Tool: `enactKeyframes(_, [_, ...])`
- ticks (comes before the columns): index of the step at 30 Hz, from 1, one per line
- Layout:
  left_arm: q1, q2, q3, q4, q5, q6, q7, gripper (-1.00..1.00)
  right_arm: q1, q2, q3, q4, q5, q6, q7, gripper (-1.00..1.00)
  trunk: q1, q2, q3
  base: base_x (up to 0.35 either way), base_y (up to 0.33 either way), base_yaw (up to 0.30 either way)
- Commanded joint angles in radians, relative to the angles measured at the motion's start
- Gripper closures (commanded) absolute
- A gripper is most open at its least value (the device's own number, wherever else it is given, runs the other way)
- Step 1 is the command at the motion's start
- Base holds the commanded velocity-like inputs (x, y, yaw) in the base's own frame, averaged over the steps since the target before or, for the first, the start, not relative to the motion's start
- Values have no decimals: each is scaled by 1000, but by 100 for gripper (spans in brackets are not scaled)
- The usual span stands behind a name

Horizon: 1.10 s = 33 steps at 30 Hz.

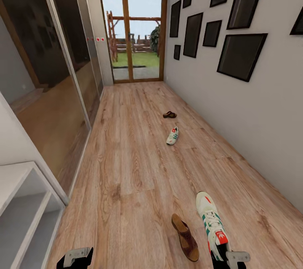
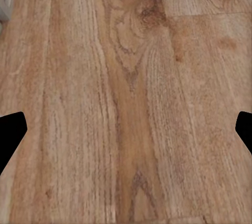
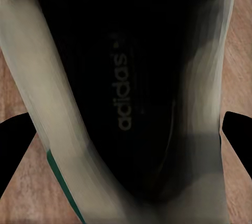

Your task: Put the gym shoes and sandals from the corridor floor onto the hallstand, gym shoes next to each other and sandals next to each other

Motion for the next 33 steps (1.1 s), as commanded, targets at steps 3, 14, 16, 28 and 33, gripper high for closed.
enactKeyframes(3, [-1, 0, 6, 1, 4, -2, -9, -100, -1, 0, -3, 0, 6, -3, 0, 100, 0, 0, -1, 0, 0, -1])
enactKeyframes(14, [-1, 0, 6, 1, 4, -2, -9, -100, -1, 0, -3, 1, 7, -3, 0, 100, 0, 0, 3, 0, 0, -150])
enactKeyframes(16, [-1, 0, 6, 1, 4, -2, -9, -100, -1, 0, -3, 1, 7, -3, 0, 100, 0, 0, 4, 18, 0, -237])
enactKeyframes(28, [-1, 0, 6, 1, 4, -2, -9, -100, 0, 0, -3, 1, 6, -3, 0, 100, 0, 0, 11, 78, 3, -242])
enactKeyframes(33, [-1, 0, 6, 1, 4, -2, -9, -100, -1, 0, -3, 1, 7, -3, 0, 100, 0, 0, 12, 122, 50, -114])
